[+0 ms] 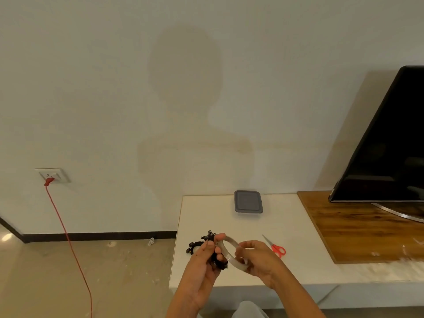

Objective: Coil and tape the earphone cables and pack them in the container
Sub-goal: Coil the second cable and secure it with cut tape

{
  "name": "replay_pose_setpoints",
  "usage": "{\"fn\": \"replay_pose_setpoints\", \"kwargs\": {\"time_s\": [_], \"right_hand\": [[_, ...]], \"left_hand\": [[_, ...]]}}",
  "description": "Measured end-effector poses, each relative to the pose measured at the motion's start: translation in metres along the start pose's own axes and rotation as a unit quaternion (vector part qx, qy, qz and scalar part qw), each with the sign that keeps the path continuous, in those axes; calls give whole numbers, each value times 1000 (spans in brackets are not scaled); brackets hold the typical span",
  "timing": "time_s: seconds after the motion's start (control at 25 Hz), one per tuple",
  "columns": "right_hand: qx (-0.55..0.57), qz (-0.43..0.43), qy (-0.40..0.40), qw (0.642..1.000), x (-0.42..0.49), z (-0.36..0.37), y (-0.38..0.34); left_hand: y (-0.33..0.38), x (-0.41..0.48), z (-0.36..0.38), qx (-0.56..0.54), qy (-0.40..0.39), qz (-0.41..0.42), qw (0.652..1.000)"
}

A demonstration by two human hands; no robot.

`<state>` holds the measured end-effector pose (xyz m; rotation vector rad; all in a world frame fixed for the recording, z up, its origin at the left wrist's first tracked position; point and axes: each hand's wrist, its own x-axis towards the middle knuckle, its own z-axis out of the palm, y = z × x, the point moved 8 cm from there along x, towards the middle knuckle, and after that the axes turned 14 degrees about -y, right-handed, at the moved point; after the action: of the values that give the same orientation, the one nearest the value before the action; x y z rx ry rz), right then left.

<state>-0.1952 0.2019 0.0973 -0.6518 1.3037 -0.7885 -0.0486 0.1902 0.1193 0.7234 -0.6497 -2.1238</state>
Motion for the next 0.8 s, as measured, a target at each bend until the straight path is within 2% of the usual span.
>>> {"fn": "replay_pose_setpoints", "kwargs": {"time_s": [0.08,0.12,0.28,0.4,0.64,0.8], "right_hand": [[2,-55,60,997,1,-14,-5],[11,-86,65,994,1,-16,-9],[15,-143,85,986,5,-24,-15],[24,-141,86,986,15,-33,-12],[41,-103,79,991,50,-58,6],[35,-90,134,986,76,-75,20]], "left_hand": [[1,4,-17,41,36,14,998],[2,6,-26,80,59,24,995],[2,14,-49,281,133,55,949],[-3,24,-53,314,140,40,938],[-15,56,-65,296,116,-2,948],[-22,75,-77,380,160,15,911]]}}
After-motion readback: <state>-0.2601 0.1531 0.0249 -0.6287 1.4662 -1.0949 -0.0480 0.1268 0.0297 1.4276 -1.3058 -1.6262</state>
